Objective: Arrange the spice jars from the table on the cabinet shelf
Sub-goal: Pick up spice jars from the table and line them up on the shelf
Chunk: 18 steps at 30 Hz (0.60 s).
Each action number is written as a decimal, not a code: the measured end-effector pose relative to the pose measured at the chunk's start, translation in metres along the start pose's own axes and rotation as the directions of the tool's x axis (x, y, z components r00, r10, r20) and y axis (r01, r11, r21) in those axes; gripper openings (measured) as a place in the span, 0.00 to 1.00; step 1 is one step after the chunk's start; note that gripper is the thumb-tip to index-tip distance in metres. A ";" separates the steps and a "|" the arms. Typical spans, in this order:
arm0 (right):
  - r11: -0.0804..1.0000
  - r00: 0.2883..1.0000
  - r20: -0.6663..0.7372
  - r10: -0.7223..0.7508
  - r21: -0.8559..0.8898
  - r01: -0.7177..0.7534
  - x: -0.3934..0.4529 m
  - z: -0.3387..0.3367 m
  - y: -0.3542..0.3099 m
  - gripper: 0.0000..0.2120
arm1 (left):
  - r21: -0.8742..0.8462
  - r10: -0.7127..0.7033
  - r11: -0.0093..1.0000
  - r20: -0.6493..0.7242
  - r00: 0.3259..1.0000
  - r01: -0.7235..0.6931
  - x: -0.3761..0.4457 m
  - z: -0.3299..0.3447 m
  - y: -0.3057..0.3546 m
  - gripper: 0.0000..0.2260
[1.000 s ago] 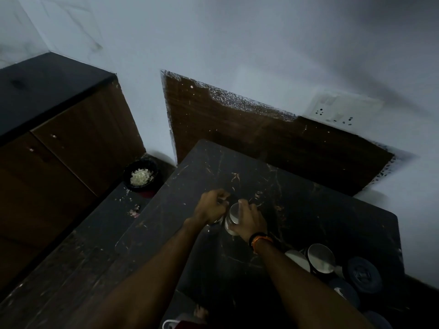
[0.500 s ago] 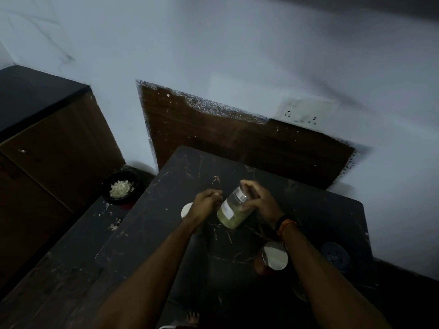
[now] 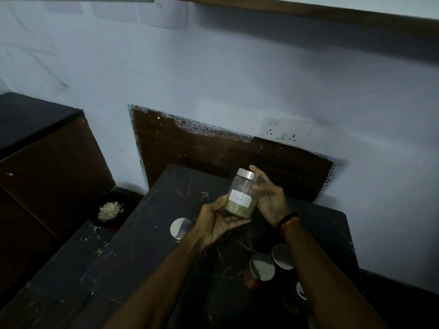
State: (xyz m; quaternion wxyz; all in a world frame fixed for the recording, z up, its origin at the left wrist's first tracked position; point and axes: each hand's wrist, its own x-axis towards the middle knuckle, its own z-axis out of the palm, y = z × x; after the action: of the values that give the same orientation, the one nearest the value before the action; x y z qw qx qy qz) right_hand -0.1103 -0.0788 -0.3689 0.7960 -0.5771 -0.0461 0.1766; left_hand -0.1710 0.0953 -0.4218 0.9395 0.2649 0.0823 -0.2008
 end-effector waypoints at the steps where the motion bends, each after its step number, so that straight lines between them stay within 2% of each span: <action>1: 1.000 1.000 -0.010 -0.009 0.010 0.009 0.000 0.000 -0.003 0.33 | 0.027 0.022 0.999 0.022 1.000 -0.023 -0.001 0.006 0.000 0.23; 5: 0.998 0.995 -0.071 -0.066 -0.008 0.065 0.001 0.005 -0.020 0.30 | 0.163 0.085 0.981 0.113 0.990 -0.103 -0.001 0.030 0.003 0.25; 10: 0.990 0.985 -0.100 -0.143 -0.002 0.143 0.001 0.008 -0.048 0.30 | 0.272 0.113 0.951 0.144 0.983 -0.150 0.005 0.057 0.018 0.25; 18: 0.951 0.949 -0.051 -0.310 -0.015 0.310 0.010 0.021 -0.125 0.28 | 0.336 0.172 0.906 0.266 0.948 -0.259 0.026 0.118 0.068 0.24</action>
State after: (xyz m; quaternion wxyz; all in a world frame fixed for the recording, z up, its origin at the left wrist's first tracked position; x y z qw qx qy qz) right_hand -0.0787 -0.0904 -0.2466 0.8129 -0.5698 -0.1157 0.0338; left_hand -0.1133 0.0769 -0.2975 0.8930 0.4181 -0.0962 -0.1363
